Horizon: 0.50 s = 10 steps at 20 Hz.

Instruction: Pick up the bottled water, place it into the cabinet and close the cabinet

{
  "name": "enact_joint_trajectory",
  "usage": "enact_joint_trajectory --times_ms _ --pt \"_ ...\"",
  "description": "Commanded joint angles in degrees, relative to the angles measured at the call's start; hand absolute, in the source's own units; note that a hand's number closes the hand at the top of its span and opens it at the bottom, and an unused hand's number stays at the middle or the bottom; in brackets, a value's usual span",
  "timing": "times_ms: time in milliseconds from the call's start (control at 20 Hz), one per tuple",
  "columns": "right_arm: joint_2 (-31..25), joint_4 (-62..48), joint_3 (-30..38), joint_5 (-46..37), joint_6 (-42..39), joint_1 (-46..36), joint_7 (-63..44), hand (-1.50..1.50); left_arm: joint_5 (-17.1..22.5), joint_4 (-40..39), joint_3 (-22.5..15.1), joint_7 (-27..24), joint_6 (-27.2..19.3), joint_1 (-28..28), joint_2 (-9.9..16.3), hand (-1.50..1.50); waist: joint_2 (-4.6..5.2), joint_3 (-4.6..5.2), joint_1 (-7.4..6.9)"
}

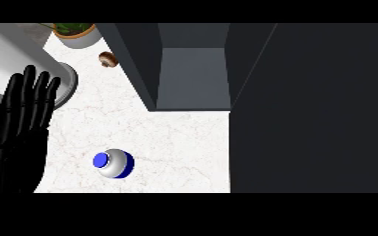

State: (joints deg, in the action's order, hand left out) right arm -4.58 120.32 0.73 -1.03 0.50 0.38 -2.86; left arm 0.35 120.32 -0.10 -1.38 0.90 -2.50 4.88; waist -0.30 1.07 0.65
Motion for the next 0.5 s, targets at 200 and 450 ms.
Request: enact_joint_trajectory --times_ms 200,450 --pt "-0.1 4.0 -0.4 0.2 -2.4 5.7 3.2 -1.5 5.9 10.8 1.6 0.2 6.6 -10.0 2.4 -1.5 0.19 -1.07 -0.87" --pt "-0.5 14.9 -10.7 3.7 -7.3 12.8 -5.8 -1.5 17.6 11.2 -1.1 4.0 9.6 -20.4 -0.6 -1.5 -0.1 -1.0 -0.96"
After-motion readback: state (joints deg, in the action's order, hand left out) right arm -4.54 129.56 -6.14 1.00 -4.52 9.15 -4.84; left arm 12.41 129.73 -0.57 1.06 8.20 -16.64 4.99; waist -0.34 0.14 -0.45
